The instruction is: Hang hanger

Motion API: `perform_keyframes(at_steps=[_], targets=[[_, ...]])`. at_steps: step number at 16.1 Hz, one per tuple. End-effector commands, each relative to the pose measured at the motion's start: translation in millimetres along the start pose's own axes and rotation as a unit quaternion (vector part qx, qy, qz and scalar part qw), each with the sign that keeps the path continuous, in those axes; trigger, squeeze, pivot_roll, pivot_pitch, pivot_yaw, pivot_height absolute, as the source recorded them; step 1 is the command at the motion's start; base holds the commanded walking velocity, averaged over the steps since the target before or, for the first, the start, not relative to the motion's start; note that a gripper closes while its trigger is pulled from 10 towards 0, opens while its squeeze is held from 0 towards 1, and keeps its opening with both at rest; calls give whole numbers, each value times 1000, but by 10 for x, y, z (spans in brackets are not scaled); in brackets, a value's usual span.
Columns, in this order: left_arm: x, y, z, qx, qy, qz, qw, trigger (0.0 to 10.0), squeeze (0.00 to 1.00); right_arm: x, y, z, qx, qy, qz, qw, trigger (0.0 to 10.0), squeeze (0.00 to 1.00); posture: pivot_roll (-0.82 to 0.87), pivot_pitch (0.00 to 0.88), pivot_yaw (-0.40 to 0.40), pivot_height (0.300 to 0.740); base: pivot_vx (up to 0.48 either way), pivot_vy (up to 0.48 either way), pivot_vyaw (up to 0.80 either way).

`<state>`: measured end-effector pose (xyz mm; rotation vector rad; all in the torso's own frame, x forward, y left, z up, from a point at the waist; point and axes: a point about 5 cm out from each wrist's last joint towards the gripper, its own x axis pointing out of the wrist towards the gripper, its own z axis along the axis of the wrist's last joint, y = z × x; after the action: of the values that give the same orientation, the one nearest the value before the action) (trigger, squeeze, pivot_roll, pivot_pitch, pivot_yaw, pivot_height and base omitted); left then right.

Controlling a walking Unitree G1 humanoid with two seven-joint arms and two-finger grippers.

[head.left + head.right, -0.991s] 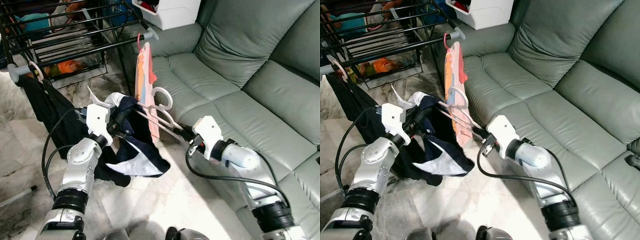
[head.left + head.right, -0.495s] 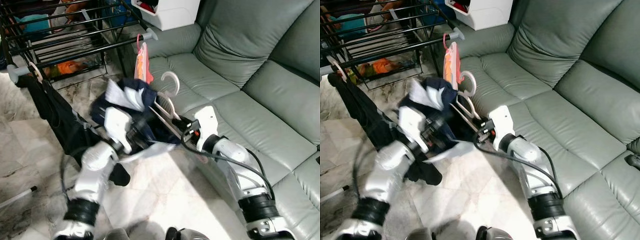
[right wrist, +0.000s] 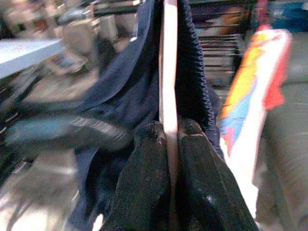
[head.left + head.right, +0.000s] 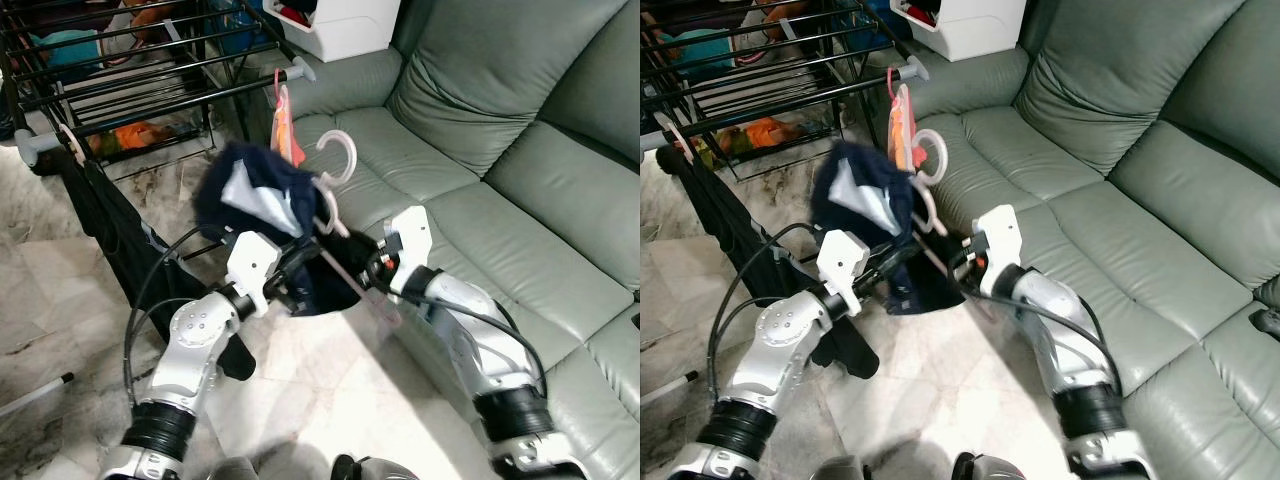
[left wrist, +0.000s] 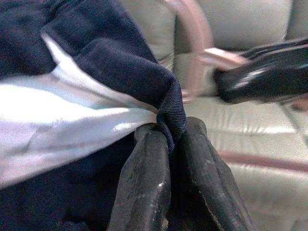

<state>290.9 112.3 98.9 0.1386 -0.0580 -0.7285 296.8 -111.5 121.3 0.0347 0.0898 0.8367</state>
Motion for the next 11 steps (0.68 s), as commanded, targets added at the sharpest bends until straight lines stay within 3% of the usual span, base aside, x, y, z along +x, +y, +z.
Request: perform_keyframes(at_steps=[1, 3, 5, 6, 7, 8, 11], targets=[[2, 91, 53, 25, -4, 12, 1000, 2431, 0, -61, 12, 21, -13, 5, 22, 1000, 10000, 0, -58, 13, -15, 740, 0, 0, 0], [-57, 223, 53, 47, 3, 26, 999, 2510, 0, -236, -87, -75, -51, 41, 24, 998, 10000, 0, -59, 14, -14, 740, 0, 0, 0], [-131, 301, 24, 65, 16, 26, 997, 2196, 0, -268, -243, 2, -67, 10, -39, 997, 10000, 0, -60, 14, -12, 740, 0, 0, 0], [-160, 334, 13, 71, 21, 28, 997, 2588, 0, -267, -279, 32, -66, -4, -56, 996, 10000, 0, -59, 14, -12, 740, 0, 0, 0], [-180, 347, 0, 74, 26, 25, 997, 4314, 86, -267, -286, 43, -68, -8, -59, 996, 10000, 0, -59, 14, -12, 740, 0, 0, 0], [-215, 350, -21, 85, 35, 12, 996, 8510, 1000, -264, -290, 47, -74, -12, -63, 995, 10000, 0, -59, 14, -12, 740, 0, 0, 0], [-238, 322, -41, 85, 36, -1, 996, 9843, 1000, -243, -311, 50, -77, -27, -77, 994, 10000, 0, -51, 13, -11, 740, 0, 0, 0]])
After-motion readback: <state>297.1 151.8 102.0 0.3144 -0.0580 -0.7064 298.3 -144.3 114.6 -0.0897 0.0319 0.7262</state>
